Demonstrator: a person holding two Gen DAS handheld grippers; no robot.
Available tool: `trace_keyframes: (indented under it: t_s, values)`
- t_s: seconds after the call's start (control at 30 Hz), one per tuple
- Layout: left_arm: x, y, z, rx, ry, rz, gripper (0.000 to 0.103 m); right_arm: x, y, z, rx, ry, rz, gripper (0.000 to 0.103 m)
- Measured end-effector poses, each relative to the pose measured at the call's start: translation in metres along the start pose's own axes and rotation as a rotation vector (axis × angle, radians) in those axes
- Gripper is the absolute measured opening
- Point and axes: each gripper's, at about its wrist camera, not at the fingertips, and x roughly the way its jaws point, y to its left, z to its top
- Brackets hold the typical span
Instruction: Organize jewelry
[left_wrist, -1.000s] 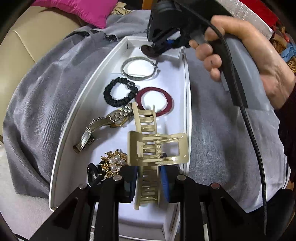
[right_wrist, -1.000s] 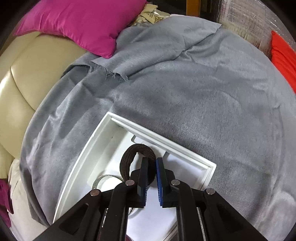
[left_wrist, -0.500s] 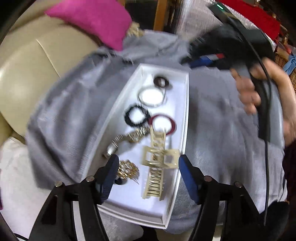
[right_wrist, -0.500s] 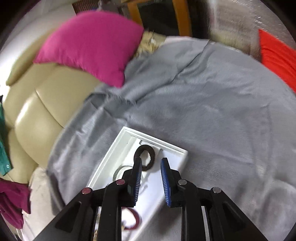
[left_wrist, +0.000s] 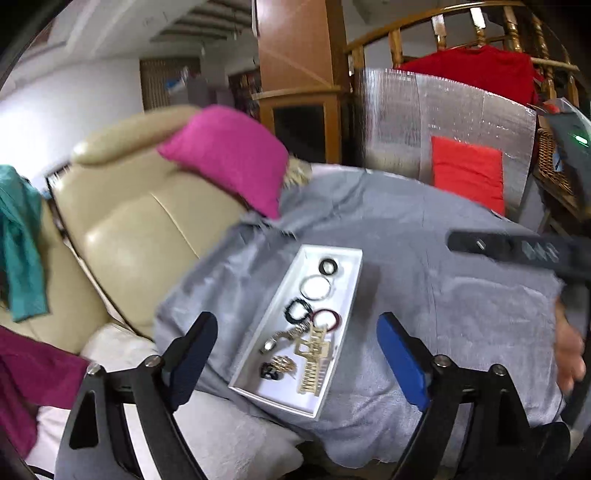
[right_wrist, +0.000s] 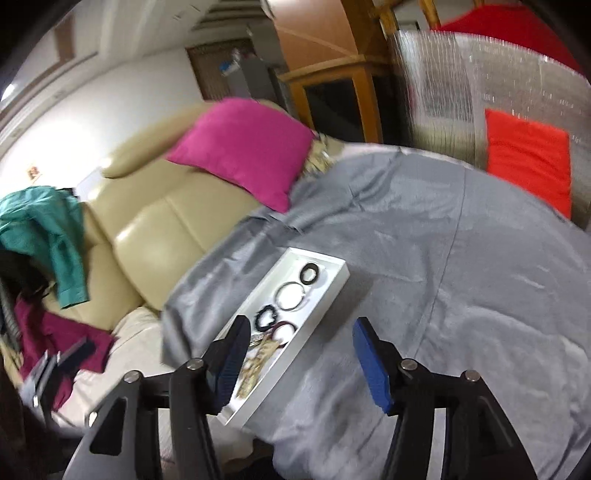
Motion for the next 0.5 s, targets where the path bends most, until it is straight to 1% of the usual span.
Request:
trace_keyframes:
  t_s: [0.13,0.2,0.33,0.37,0.5]
  values:
    - [-0.045,-0.011,0.006,0.037,-0.062,0.079,0.093,-0.065,0.019,-0.025,-0.049,-0.064,0.036,0.062]
    - [-0.067,-0.015,0.009,0.047,-0.087,0.108,0.094,-0.088,0.026,-0.034,-0.065,-0.090,0.044,0.062]
    - [-0.111,-0.022,0.011,0.057,-0.129,0.138,0.098,-0.141,0.037,-0.055,-0.086,-0.153,0.061,0.063]
    - [-0.118,-0.022,0.011,0.055,-0.135,0.141,0.098,-0.149,0.039,-0.058,-0.090,-0.161,0.064,0.063]
    - [-0.156,-0.017,0.010,0.020,-0.153,0.144,0.098,-0.192,0.053,-0.081,-0.100,-0.204,0.069,0.064]
